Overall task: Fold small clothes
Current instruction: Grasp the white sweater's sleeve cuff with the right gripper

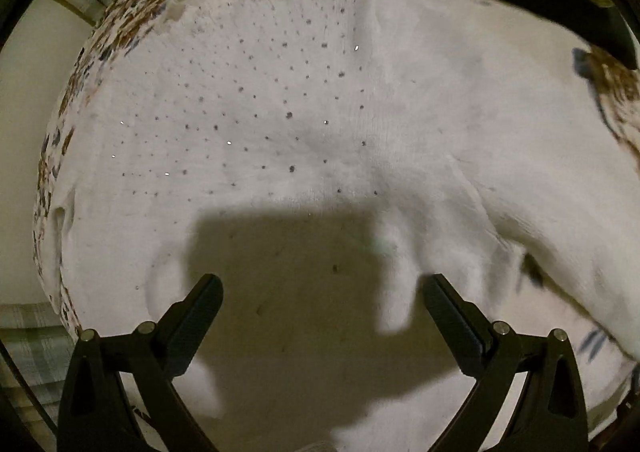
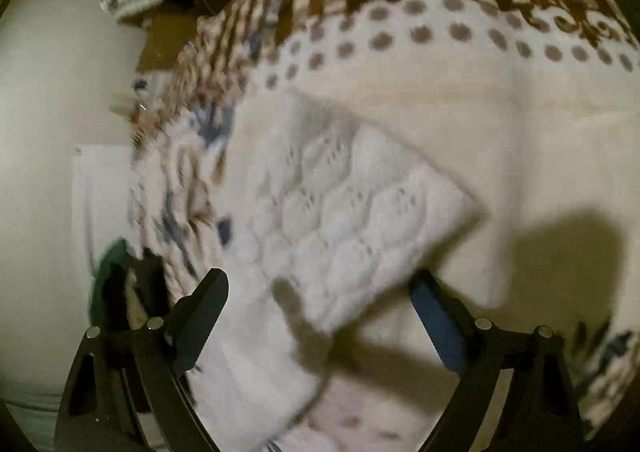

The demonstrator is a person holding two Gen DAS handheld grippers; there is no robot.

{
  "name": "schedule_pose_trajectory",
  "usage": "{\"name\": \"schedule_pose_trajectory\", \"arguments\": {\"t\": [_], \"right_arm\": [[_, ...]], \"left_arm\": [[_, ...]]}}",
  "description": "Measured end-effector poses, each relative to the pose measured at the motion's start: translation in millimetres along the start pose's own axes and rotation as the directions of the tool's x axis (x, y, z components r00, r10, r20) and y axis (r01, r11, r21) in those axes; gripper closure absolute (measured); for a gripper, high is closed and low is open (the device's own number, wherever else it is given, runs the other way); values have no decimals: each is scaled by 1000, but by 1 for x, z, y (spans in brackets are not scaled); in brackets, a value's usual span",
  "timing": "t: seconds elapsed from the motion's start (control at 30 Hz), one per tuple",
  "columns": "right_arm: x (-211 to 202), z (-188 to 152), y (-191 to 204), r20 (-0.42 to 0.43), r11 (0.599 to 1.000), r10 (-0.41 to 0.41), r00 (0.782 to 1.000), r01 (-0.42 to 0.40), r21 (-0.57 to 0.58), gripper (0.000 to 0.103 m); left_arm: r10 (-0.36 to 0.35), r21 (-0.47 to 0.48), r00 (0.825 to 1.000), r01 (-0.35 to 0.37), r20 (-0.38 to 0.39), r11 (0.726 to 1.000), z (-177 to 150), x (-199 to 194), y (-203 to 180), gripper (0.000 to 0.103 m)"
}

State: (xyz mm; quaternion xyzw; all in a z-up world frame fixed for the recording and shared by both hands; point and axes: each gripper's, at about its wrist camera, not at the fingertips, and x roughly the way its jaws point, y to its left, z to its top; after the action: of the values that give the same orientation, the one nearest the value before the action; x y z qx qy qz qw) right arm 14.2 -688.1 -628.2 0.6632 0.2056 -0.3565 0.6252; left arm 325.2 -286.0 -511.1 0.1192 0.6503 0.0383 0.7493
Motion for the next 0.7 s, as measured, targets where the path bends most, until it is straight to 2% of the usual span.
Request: {"name": "schedule_pose_trajectory", "arguments": {"t": [0.07,0.27,0.4,0.53,0.6,0.7], "right_arm": [[2,1,3,27,999,52,998,-52,-4,17],[25,8,10,3,990,142,990,-142,-12,17],[30,11,7,0,970,242,970,-242,29,16],[33,-4,5,-86,940,341,936,-338,50,16],[44,-14,12,-127,937,350,928,-349,28,16],[60,-14,18,-104,940,341,934,-340,26,16]], "left_arm": [[-7,-10,1000,7,-3,1000,2,4,0,0],[-31,-30,999,30,-21,999,7,17,4,0],[-50,-42,999,49,-22,998,8,25,10,0],[-56,-40,998,56,-14,998,6,29,10,0],[-57,-44,998,56,-12,997,6,29,9,0],[-57,-44,998,57,-13,997,9,30,7,0]]}}
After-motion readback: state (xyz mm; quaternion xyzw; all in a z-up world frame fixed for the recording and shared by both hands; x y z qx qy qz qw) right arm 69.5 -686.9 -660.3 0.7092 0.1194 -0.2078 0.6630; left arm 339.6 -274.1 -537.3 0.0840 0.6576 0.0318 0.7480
